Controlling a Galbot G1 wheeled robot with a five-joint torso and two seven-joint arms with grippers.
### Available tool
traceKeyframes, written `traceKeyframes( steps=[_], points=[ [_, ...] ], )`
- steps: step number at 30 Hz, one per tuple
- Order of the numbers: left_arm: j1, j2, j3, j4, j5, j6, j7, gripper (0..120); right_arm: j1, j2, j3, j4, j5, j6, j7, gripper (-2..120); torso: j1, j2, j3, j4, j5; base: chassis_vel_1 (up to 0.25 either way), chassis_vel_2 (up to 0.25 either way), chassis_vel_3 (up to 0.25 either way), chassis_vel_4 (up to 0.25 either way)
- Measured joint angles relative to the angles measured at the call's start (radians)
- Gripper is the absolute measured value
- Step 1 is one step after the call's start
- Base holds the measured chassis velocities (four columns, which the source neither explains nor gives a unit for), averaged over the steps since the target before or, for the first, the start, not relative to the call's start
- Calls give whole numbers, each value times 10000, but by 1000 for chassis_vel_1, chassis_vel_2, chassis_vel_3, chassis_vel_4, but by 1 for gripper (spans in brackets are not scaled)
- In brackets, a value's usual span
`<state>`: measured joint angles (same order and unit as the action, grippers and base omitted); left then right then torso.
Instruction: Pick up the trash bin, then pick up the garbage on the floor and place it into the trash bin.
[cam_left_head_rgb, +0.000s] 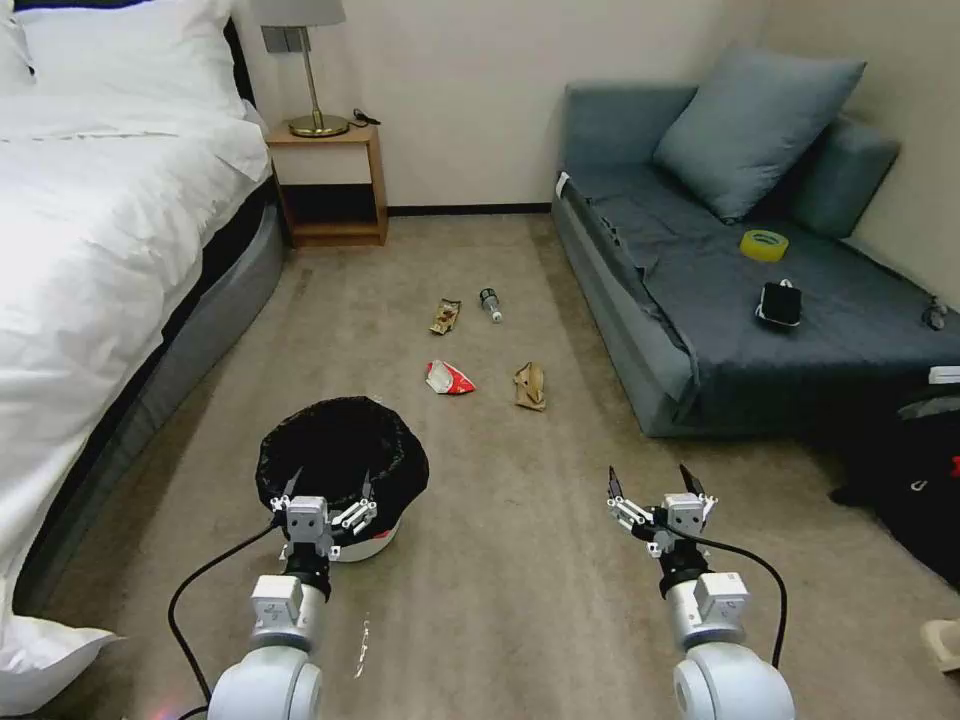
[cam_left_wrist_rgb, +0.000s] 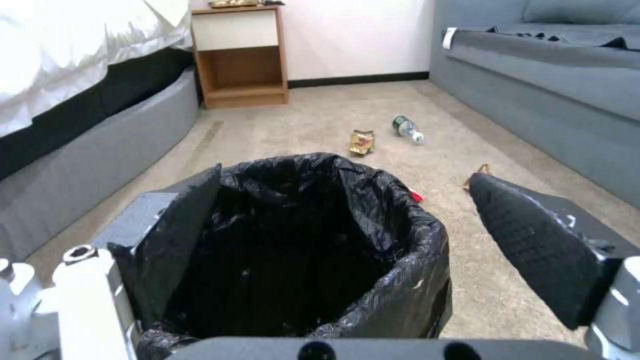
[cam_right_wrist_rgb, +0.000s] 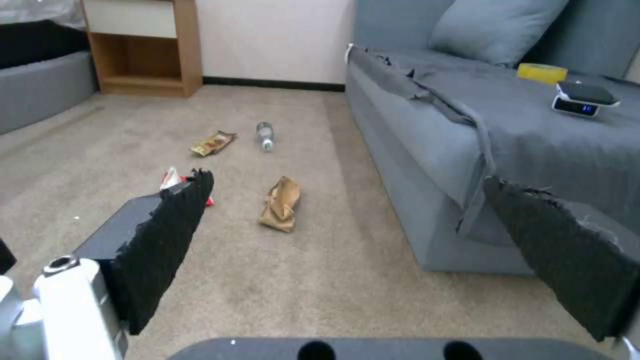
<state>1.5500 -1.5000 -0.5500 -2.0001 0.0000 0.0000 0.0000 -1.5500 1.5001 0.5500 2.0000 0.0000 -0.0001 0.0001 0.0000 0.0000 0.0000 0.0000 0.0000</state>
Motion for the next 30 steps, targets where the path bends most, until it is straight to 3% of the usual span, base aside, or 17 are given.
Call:
traceKeyframes(
  steps=[14, 17, 18, 19, 23, 27, 30],
  points=[
    [0, -24, -12, -55, -14, 116, -36, 100, -2, 1, 1, 41, 4, -30, 8, 100, 0, 0, 0, 0, 0, 0, 0, 0, 0],
    [-49, -274, -139, -678, -146, 966, -377, 100, -47, 93, 51, 674, 125, -635, 279, 100, 0, 0, 0, 0, 3, 0, 0, 0, 0],
    [-78, -424, -206, -1035, -227, 1488, -573, 100, -93, 178, 109, 1266, 250, -1191, 543, 100, 0, 0, 0, 0, -2, 0, 0, 0, 0],
    [-78, -424, -206, -1035, -227, 1488, -573, 100, -93, 178, 109, 1266, 250, -1191, 543, 100, 0, 0, 0, 0, -2, 0, 0, 0, 0],
    [-168, -829, -438, -2078, -495, 2964, -1128, 100, -199, 275, 308, 2444, 675, -2165, 1093, 100, 0, 1, 0, 0, -5, 0, 0, 0, 0],
    [-195, -433, -735, -2403, -929, 3601, -1223, 100, -207, 161, 410, 2473, 947, -2084, 1266, 100, 0, 0, 0, -1, 0, 0, 0, 0, 0],
    [-209, -300, -826, -2423, -1051, 3709, -1268, 100, -195, 139, 418, 2464, 981, -2063, 1284, 100, 0, 0, 0, 1, 0, 0, 0, 0, 0]
  ],
)
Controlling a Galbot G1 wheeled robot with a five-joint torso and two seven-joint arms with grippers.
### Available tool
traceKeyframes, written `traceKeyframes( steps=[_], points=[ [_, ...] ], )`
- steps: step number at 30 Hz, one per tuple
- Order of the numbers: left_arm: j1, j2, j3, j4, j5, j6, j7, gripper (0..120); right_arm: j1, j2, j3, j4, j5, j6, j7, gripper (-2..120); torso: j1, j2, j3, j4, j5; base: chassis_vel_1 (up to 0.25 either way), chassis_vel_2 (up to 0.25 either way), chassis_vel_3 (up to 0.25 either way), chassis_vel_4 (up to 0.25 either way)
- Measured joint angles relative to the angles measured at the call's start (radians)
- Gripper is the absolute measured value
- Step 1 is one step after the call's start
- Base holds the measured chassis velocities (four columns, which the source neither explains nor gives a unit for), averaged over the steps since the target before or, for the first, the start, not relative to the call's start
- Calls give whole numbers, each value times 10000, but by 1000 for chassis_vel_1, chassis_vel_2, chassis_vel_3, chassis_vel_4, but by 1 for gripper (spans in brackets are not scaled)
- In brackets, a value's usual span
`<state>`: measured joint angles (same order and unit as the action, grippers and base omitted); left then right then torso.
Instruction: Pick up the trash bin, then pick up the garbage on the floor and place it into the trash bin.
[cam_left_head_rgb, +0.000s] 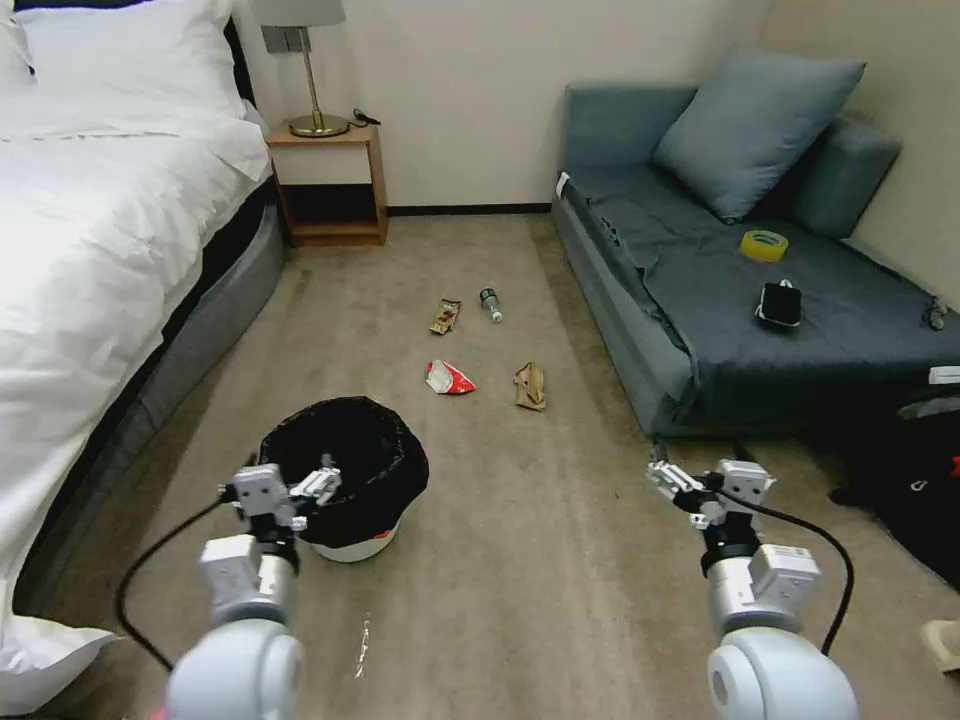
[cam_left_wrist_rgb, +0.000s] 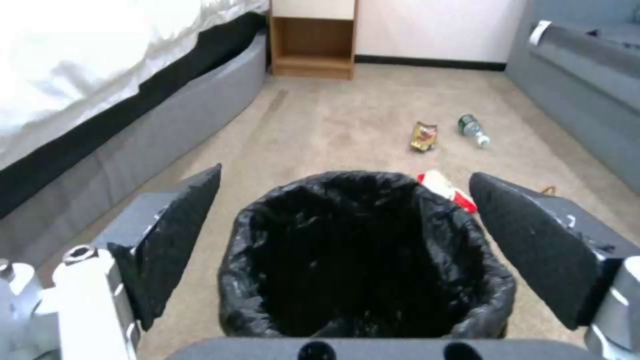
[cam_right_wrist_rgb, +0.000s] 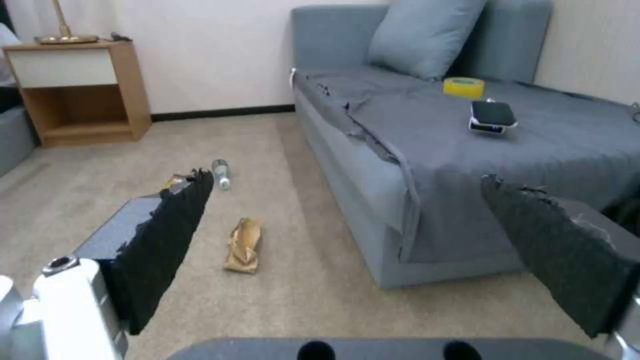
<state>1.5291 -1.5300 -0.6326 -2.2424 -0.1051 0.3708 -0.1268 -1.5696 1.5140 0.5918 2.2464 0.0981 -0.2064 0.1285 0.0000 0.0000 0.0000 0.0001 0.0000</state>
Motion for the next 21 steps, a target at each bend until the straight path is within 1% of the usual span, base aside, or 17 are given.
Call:
traceKeyframes(
  steps=[4, 7, 8, 9, 11, 12, 13, 15, 16, 17, 18, 19, 21],
  points=[
    [-84, 128, -155, 25, -169, 147, -160, 100, 12, -35, 33, -14, 51, 21, 15, 100, 0, 0, 0, -1, 1, 0, 0, 0, 0],
    [-354, 353, -395, 155, -962, 680, -807, 100, 26, -86, 66, -30, 158, 23, 59, 100, 0, 0, 0, 0, 0, 0, 0, 0, 0],
    [-588, 465, -533, 255, -1416, 1045, -1236, 100, 29, -98, 67, -32, 170, 24, 60, 100, 0, 0, 0, 0, -1, 0, 0, 0, 0],
    [-588, 465, -533, 255, -1416, 1045, -1236, 100, 29, -98, 67, -32, 170, 24, 60, 100, 0, 0, 0, 0, -1, 0, 0, 0, 0],
    [-912, 610, -708, 441, -1963, 1490, -1734, 100, 39, -100, 42, -25, 174, -6, 61, 100, 0, 0, 0, -1, 0, 0, 0, 0, 0],
    [-1159, 753, -835, 640, -2370, 1846, -1998, 100, 54, -100, 14, -12, 177, -26, 61, 100, 0, 0, 0, 0, -1, 0, 0, 0, 0],
    [-1159, 753, -835, 640, -2370, 1846, -1998, 100, 54, -100, 14, -12, 177, -26, 61, 100, 0, 0, 0, 0, -1, 0, 0, 0, 0],
    [-1520, 1018, -920, 967, -2939, 2199, -2286, 100, 94, -104, -11, -10, 178, -74, 60, 100, 0, 0, 0, 0, -1, 0, 0, 0, 0],
    [-1788, 1178, -926, 1197, -3415, 2440, -2520, 100, 124, -108, -17, -17, 178, -93, 59, 100, 0, 0, 0, 1, -1, 0, 0, 0, 0],
    [-1832, 1198, -923, 1231, -3486, 2478, -2555, 100, 128, -109, -17, -20, 179, -96, 59, 100, 0, 0, 0, 1, -1, 0, 0, 0, 0],
    [-2145, 1326, -887, 1493, -3918, 2698, -2771, 100, 142, -112, -23, -34, 178, -120, 57, 100, 1, 0, 0, 0, -1, 0, 0, 0, 0],
    [-2145, 1326, -887, 1493, -3918, 2698, -2771, 100, 142, -112, -23, -34, 178, -120, 57, 100, 1, 0, 0, 0, -1, 0, 0, 0, 0],
    [-2545, 1466, -801, 1885, -4226, 2839, -2947, 100, 153, -116, -26, -36, 178, -142, 54, 100, 0, 0, 1, 0, 0, 0, 0, 0, 0]
  ],
)
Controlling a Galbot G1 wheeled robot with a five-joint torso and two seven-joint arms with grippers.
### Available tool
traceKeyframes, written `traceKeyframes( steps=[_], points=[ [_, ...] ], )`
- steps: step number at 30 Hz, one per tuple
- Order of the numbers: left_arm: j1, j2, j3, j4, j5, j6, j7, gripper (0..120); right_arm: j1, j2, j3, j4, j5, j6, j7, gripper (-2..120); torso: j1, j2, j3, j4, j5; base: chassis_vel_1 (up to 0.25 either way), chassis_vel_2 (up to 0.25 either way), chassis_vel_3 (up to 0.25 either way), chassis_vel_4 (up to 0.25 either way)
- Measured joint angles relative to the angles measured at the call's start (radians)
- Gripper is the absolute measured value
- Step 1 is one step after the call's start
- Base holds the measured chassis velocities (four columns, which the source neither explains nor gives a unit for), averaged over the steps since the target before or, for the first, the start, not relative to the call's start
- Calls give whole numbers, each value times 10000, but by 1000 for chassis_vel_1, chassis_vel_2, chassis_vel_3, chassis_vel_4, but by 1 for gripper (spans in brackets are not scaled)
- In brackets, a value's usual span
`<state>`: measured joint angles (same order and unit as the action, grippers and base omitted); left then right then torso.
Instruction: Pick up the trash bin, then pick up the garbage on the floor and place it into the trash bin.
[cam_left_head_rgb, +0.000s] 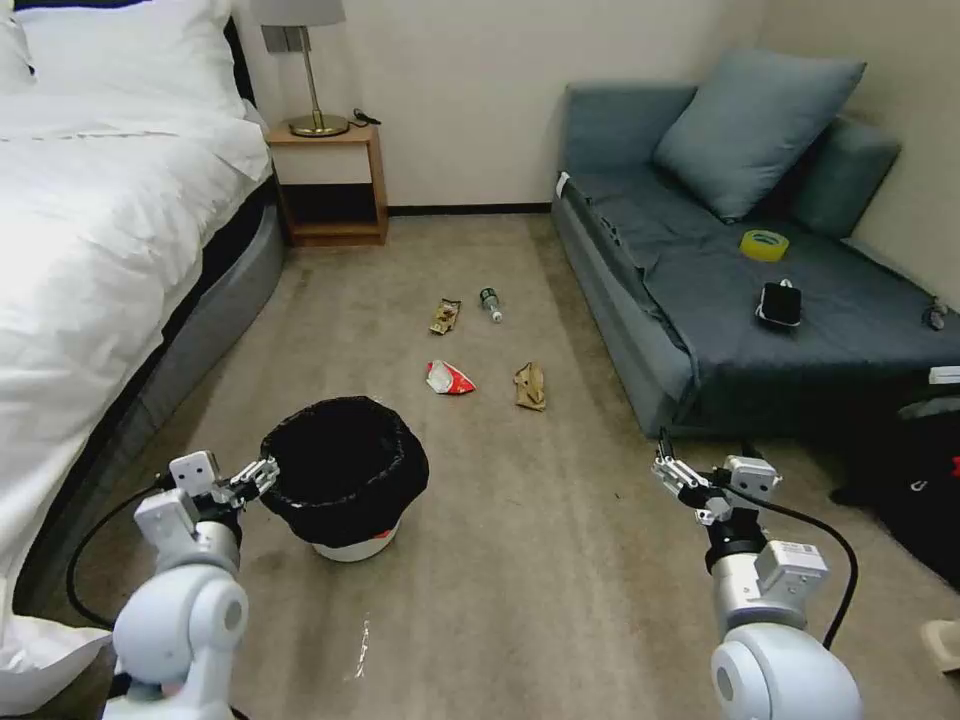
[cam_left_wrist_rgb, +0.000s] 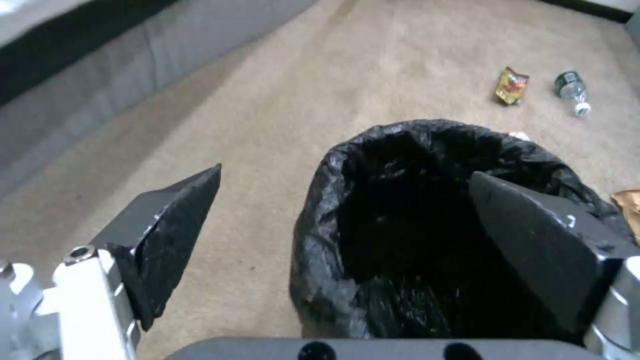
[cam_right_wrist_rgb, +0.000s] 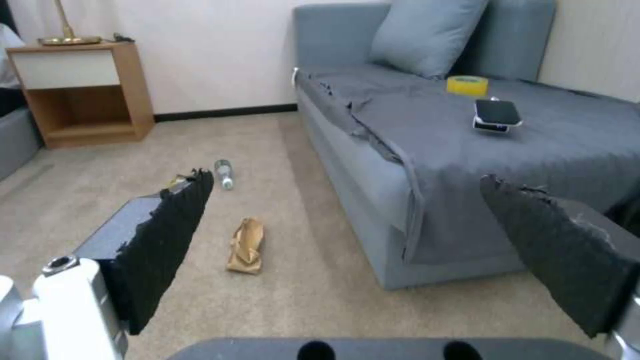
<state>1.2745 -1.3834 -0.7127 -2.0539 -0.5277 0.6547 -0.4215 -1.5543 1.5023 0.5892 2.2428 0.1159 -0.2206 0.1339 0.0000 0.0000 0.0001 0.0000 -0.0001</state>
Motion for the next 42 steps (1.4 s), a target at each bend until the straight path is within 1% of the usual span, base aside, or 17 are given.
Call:
traceKeyframes(
  steps=[2, 3, 5, 6, 7, 10, 13, 14, 15, 16, 19, 24, 28, 36, 38, 40, 42],
  points=[
    [-602, 176, 167, 597, -384, 179, -232, 100, 33, -8, 11, -6, -1, -39, -3, 100, 0, 0, 0, 0, 0, 0, 0, 0, 0],
    [-602, 176, 167, 597, -384, 179, -232, 100, 33, -8, 11, -6, -1, -39, -3, 100, 0, 0, 0, 0, 0, 0, 0, 0, 0],
    [-1005, 285, 306, 1069, -652, 318, -394, 100, 64, -10, 41, -25, -1, -55, -4, 100, 0, 0, 0, 0, 0, 0, 0, 0, 0],
    [-1317, 375, 442, 1525, -788, 400, -474, 100, 81, -11, 69, -43, 3, -66, -3, 100, 0, 0, 0, 0, 1, 0, 0, 0, 0],
    [-1317, 375, 442, 1525, -788, 400, -474, 100, 81, -11, 69, -43, 3, -66, -3, 100, 0, 0, 0, 0, 1, 0, 0, 0, 0],
    [-1782, 460, 658, 2380, -967, 496, -602, 100, 99, -3, 133, -73, 9, -70, 5, 100, 0, 0, 0, 0, 0, 0, 0, 0, 0],
    [-1915, 475, 720, 2661, -1055, 527, -645, 100, 100, 6, 147, -84, 10, -71, 7, 100, 0, 0, 0, 0, 1, 0, 0, 0, 0],
    [-2104, 489, 800, 3099, -1276, 577, -732, 100, 106, 16, 166, -98, 10, -73, 14, 100, 0, 0, 0, 0, 0, 0, 0, 0, 0],
    [-2216, 491, 833, 3348, -1493, 637, -817, 100, 124, 24, 166, -116, 10, -78, 16, 100, 0, 0, 0, 0, 3, 0, 0, 0, 0],
    [-2216, 491, 833, 3348, -1493, 637, -817, 100, 124, 24, 166, -116, 10, -78, 16, 100, 0, 0, 0, 0, 3, 0, 0, 0, 0],
    [-2385, 480, 872, 3760, -1862, 752, -986, 100, 195, 32, 145, -168, 6, -87, 18, 100, 0, 0, 0, 0, 2, 0, 0, 0, 0],
    [-2489, 517, 859, 3922, -2265, 831, -1259, 100, 244, 50, 137, -252, -6, -88, 22, 100, 0, 0, 0, 0, 1, 0, 0, 0, 0],
    [-2575, 546, 839, 4092, -2423, 832, -1395, 100, 265, 73, 123, -314, -23, -70, 30, 100, 0, 0, 0, 0, 1, 0, 0, 0, 0],
    [-2812, 598, 756, 4718, -2691, 773, -1582, 98, 313, 102, 82, -457, -64, -7, 43, 100, 0, 1, -1, 2, 7, 0, 0, 0, 0],
    [-2837, 594, 755, 4763, -2724, 771, -1590, 95, 313, 100, 82, -467, -65, 4, 46, 100, 0, 0, -2, 2, 9, 0, 0, 0, 0],
    [-2883, 566, 765, 4827, -2754, 766, -1592, 88, 313, 93, 84, -489, -66, 31, 54, 100, -1, 1, -2, 3, 11, 0, 0, 0, 0],
    [-2937, 497, 796, 4889, -2771, 761, -1595, 77, 311, 78, 94, -525, -68, 79, 72, 100, 0, 2, -3, 5, 13, 0, 0, 0, 0]
  ],
)
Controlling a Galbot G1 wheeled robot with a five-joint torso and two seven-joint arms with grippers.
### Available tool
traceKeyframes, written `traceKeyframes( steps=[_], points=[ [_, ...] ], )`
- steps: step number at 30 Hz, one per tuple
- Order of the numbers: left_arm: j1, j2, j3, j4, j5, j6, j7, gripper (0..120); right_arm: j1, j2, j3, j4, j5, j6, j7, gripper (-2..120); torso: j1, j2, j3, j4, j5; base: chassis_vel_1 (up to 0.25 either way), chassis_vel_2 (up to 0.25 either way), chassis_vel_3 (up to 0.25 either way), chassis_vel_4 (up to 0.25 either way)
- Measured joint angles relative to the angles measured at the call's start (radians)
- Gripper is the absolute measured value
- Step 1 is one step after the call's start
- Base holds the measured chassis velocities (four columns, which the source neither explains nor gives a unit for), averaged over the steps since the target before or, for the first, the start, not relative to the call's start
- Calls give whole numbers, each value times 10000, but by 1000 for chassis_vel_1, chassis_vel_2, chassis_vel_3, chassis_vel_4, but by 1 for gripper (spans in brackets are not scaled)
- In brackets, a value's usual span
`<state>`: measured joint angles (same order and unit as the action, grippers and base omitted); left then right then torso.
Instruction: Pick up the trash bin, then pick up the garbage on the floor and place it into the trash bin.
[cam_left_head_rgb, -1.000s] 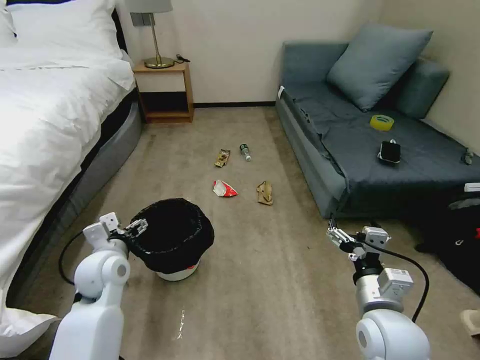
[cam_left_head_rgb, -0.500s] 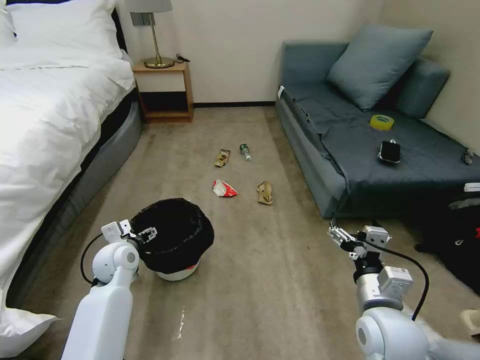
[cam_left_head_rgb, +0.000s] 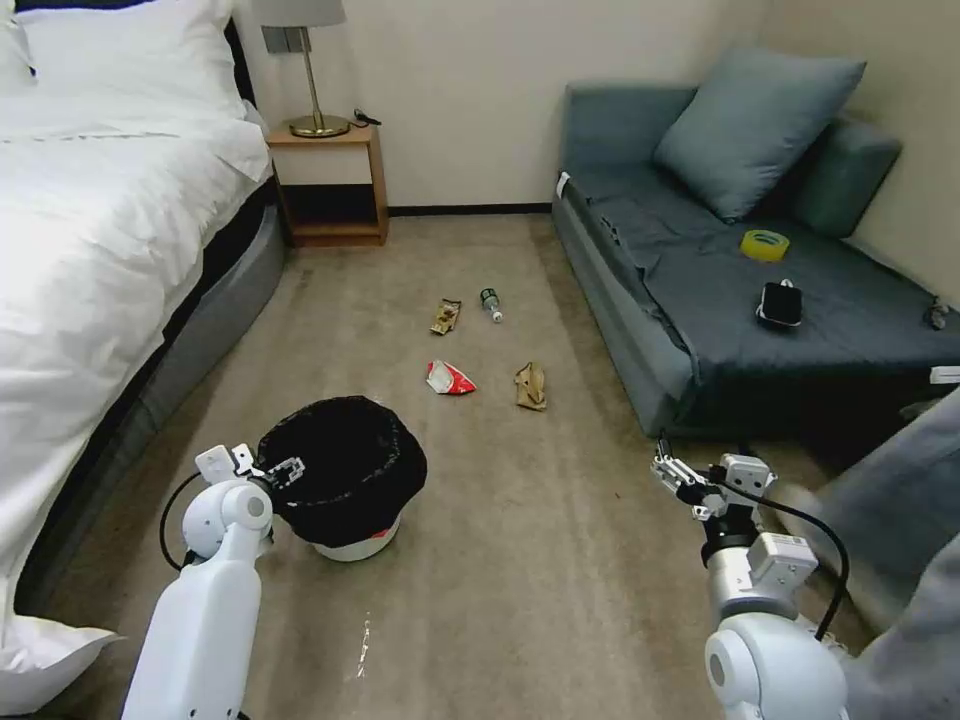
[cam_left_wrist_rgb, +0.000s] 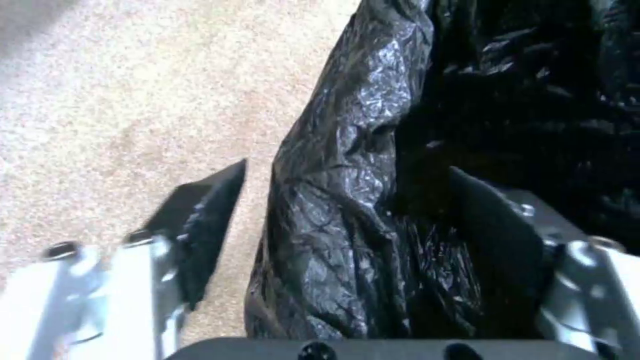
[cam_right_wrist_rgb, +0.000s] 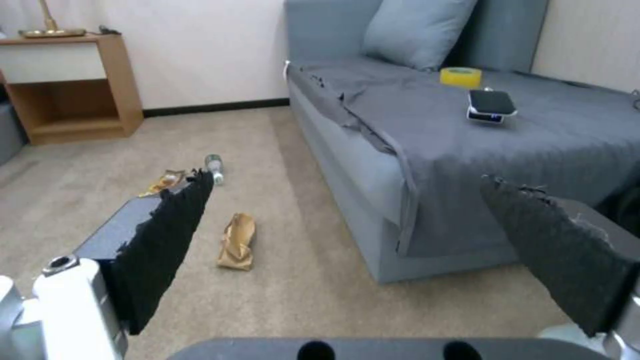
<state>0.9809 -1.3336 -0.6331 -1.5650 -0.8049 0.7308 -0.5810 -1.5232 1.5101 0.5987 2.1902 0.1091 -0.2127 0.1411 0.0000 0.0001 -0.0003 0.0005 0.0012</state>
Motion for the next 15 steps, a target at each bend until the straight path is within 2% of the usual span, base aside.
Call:
traceKeyframes(
  steps=[1, 4, 6, 8, 10, 12, 15],
  points=[
    [-12, -36, 18, 6, -20, -2, 0, 72, -2, -9, 6, -4, 0, 13, 8, 100, 0, 0, 0, 0, -2, 0, 0, 0, 0],
    [-15, -68, 36, 5, -35, -4, 0, 68, -5, -25, 24, -7, 0, 30, 17, 100, 0, 0, 0, 0, -3, 0, 0, 0, 0],
    [-8, -99, 85, -27, -104, -6, -14, 54, -7, -56, 50, -10, 6, 69, 34, 100, 0, 1, 0, 0, -6, 0, 0, 0, 0],
    [-6, -106, 91, -29, -127, -6, -28, 52, -8, -63, 56, -10, 11, 79, 38, 100, 0, 0, 0, 0, -6, 0, 0, 0, 0],
    [3, -127, 101, -33, -278, -7, -114, 41, -20, -87, 66, -10, 21, 142, 52, 100, 0, 1, -1, -1, -6, 0, 0, 0, 0],
    [7, -135, 102, -35, -320, -7, -138, 38, -29, -101, 66, -10, 26, 163, 53, 100, 0, 1, 0, -2, -6, 0, 0, 0, 0],
    [27, -164, 87, -38, -489, -9, -242, 24, -51, -174, 82, -38, 71, 304, 95, 100, -1, 1, 0, -1, -6, 0, 0, 0, 0]
  ],
)
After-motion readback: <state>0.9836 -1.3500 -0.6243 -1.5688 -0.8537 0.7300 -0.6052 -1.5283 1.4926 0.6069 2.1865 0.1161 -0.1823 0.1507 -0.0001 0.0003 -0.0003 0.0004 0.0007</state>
